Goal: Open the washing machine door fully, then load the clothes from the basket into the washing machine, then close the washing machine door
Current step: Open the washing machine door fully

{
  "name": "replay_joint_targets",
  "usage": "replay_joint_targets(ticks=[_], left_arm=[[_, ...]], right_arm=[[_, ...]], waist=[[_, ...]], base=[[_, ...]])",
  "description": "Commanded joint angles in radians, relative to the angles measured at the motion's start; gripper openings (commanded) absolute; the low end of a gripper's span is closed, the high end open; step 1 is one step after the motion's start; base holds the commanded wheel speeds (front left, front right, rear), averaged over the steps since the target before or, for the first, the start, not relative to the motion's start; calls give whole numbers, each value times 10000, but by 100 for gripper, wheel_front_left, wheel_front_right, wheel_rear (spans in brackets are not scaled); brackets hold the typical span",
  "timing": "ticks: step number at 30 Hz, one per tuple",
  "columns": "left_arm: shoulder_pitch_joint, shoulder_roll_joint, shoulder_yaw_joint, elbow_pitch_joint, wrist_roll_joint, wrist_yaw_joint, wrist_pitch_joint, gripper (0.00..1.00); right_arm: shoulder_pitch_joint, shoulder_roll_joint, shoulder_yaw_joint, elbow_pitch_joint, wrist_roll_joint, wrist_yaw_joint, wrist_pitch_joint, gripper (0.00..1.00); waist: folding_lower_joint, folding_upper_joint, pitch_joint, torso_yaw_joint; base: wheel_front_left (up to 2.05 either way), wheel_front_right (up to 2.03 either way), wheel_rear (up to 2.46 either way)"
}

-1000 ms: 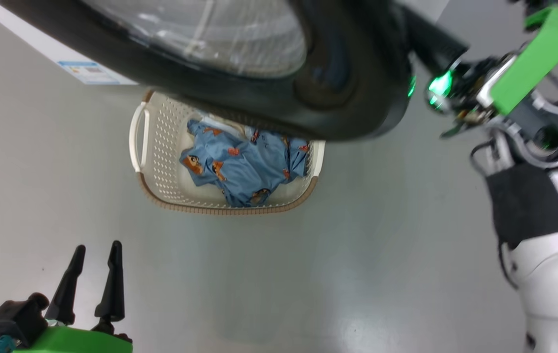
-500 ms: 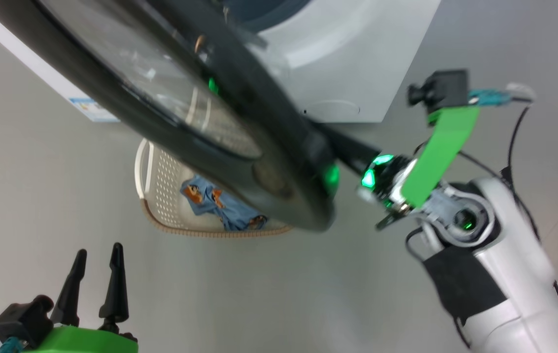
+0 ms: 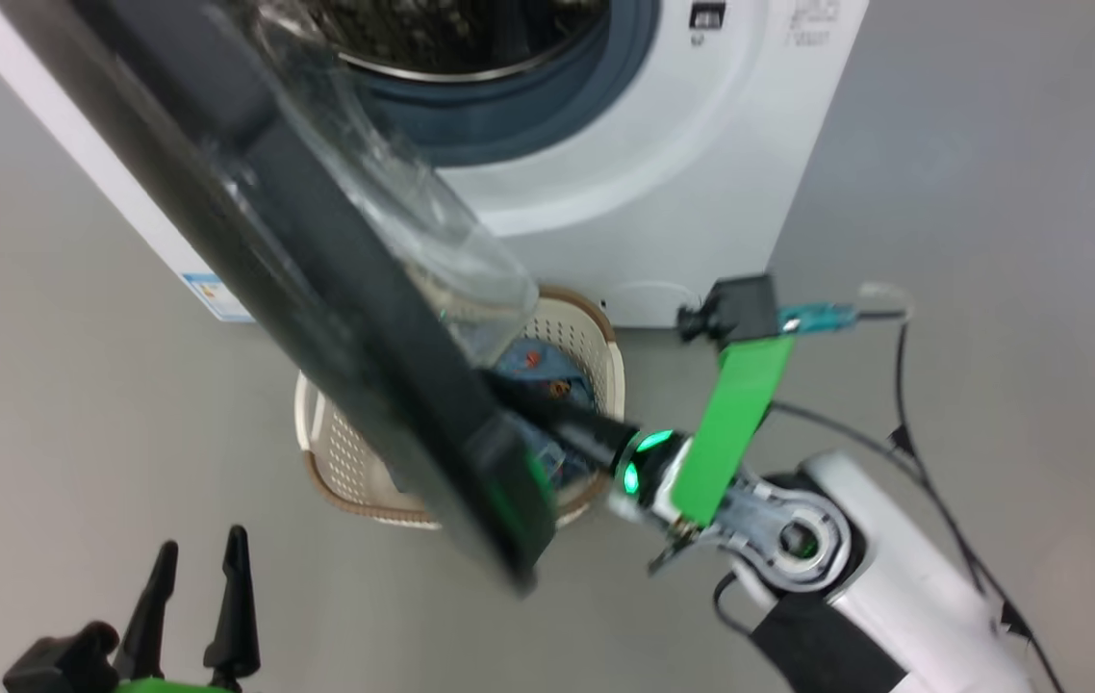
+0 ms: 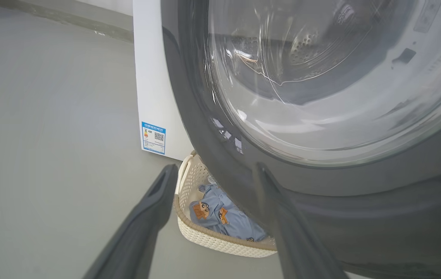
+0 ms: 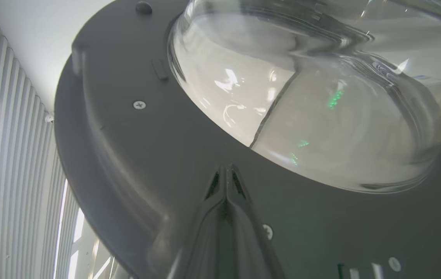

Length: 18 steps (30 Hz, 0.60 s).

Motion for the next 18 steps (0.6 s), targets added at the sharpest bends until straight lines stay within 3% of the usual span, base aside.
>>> replay_joint_targets(ticks=[1,18], left_arm=[[28,107,323,-131,-47,-16,-65,100],[382,-12,181,-51,-67,-16,-65,100]], right_arm=[[170,350,391,-266,161,21,-54,0],[343,353,2863,135,1257,21,-1817,0]], waist=[[1,0,-399,194],[1,0,-1298,738]], base=[[0,0,0],[0,0,0]])
